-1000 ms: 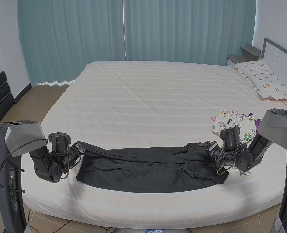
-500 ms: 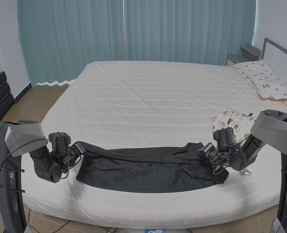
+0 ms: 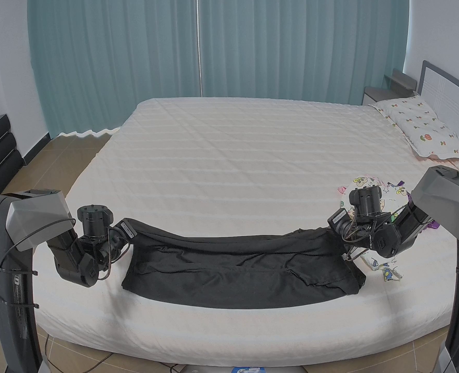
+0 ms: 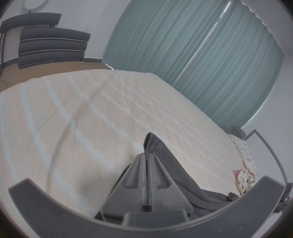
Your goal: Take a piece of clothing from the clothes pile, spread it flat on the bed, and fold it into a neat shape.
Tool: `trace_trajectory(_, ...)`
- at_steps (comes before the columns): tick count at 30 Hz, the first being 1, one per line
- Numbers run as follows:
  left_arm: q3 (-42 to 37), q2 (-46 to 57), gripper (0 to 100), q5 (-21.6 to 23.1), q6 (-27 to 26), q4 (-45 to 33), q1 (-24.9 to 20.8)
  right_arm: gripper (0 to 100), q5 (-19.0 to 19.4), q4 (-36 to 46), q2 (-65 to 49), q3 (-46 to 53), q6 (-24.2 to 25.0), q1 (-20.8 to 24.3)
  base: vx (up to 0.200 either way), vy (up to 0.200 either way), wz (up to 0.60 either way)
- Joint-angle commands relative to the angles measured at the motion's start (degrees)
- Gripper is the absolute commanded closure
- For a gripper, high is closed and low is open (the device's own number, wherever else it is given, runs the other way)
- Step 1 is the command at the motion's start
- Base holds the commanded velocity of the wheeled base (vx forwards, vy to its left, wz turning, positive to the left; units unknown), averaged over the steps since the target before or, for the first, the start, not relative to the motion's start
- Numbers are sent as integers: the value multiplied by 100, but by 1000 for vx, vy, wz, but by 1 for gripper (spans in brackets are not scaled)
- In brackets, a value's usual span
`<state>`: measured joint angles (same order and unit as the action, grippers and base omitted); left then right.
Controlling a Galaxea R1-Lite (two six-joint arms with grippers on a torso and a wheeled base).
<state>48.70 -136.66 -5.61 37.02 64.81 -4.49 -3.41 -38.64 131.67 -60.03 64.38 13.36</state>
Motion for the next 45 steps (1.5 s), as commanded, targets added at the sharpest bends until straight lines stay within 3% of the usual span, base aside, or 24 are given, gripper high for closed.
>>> trace_trajectory(1,342,7,100,-37,-169,-12,0,100,-10,-249,-10,-194,84,-44,0,0,0)
trace_trajectory(4,957,-160,100,-608,59,15,44,100,-168,-1725,307,228,75,-18,0,0,0)
trace_trajectory(9,957,-441,100,-758,288,32,18,100,-204,-2411,447,650,5,-18,0,0,0)
trace_trajectory(22,395,-757,100,-749,209,50,9,100,-168,-2358,456,1177,-505,-27,0,0,0)
trace_trajectory(45,-528,-810,100,-538,-556,261,-123,100,-186,-2235,685,1687,-1463,70,0,0,0)
